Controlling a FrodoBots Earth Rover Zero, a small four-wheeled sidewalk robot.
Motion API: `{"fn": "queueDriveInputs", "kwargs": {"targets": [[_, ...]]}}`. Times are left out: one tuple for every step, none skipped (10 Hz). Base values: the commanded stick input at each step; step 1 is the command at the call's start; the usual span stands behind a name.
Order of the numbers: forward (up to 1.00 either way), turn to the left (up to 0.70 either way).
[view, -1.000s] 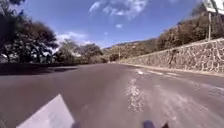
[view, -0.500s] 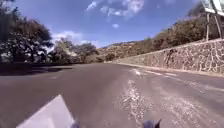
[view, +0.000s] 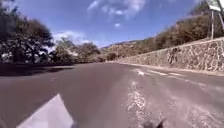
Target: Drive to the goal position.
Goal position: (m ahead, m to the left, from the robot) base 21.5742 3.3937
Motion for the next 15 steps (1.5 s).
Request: {"fn": "queueDriveInputs", "kwargs": {"targets": [[0.14, 0.0], [0.0, 0.0], [0.0, 0.0], [0.0, 0.0], [0.0, 0.0], [0.0, 0.0], [0.0, 0.0], [0.0, 0.0], [0.0, 0.0], [0.0, 0.0], [0.04, 0.0], [0.09, 0.0], [0.14, 0.0], [0.19, 0.0], [0.24, 0.0]]}}
